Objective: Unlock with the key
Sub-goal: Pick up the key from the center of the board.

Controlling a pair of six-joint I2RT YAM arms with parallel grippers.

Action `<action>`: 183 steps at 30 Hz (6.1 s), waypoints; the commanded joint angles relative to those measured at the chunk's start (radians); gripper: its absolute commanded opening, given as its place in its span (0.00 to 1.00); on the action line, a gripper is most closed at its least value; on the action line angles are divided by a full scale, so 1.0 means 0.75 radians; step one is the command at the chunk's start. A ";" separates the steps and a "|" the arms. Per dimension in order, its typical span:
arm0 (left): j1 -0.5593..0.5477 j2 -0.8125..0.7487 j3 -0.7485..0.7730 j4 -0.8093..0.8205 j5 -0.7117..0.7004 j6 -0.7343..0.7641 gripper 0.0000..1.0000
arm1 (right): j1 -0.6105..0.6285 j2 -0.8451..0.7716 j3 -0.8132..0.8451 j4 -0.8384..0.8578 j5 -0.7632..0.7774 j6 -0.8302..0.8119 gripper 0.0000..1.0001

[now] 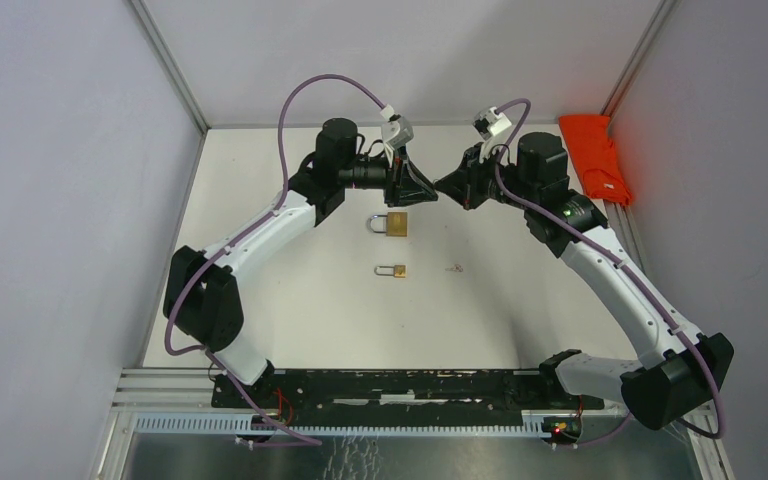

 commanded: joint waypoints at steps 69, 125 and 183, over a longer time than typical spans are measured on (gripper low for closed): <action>-0.007 -0.134 -0.012 -0.216 0.087 0.252 0.20 | 0.108 -0.010 0.120 0.037 -0.001 0.053 0.00; -0.006 -0.222 -0.014 -0.292 -0.111 0.297 0.11 | 0.108 0.010 -0.039 0.079 0.034 -0.008 0.14; -0.006 -0.177 0.062 -0.356 -0.265 0.278 0.24 | 0.109 -0.028 -0.055 -0.039 0.116 -0.082 0.00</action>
